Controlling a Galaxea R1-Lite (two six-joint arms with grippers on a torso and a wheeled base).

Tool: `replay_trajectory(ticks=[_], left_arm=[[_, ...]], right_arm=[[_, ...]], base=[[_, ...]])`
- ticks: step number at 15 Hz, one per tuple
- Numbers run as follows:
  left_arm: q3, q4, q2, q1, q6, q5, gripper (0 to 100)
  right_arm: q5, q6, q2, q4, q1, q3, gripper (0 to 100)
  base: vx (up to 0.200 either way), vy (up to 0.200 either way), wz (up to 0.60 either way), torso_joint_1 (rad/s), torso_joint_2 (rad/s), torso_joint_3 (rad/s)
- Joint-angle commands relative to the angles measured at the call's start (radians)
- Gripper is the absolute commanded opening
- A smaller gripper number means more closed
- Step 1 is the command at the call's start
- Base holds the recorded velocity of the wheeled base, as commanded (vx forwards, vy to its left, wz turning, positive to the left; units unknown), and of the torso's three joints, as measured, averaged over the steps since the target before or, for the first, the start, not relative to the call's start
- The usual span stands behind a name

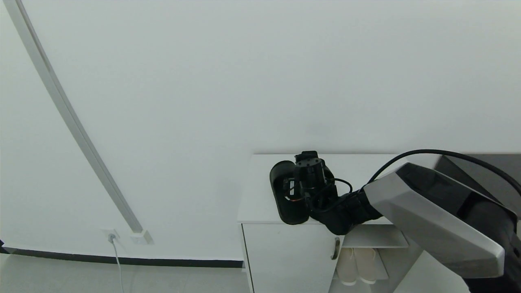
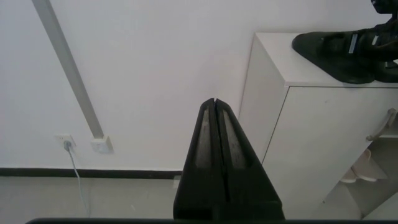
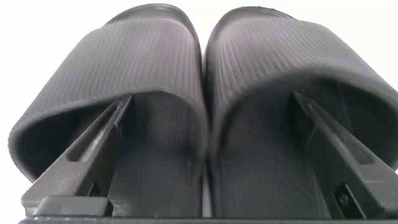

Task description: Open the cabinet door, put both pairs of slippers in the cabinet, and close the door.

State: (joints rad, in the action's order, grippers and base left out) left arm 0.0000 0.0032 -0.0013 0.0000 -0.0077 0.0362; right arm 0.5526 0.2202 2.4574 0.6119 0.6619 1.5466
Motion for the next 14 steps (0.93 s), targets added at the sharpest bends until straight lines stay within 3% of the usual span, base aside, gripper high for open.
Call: replay_trajectory(ticks=[1,11,14], left_arm=[[0.000,0.000,0.001,0.000,-0.002,0.001,0],[0.000,0.000,0.001,0.000,0.000,0.001,0],[0.000,0.000,0.001,0.000,0.006,-0.002,0]], right_arm=[[-0.002,-0.007,0.026,0.000,-0.005,0.024,0],[0.000,-0.007,0.012,0.005,-0.002,0.021,0],[-0.003,-0.010,-0.115,0.000,0.007,-0.066,0]], base=[[0.000,0.000,0.00,0.000,0.00,0.000],[0.000,0.000,0.00,0.000,0.00,0.000],[0.000,0.000,0.00,0.000,0.00,0.000]])
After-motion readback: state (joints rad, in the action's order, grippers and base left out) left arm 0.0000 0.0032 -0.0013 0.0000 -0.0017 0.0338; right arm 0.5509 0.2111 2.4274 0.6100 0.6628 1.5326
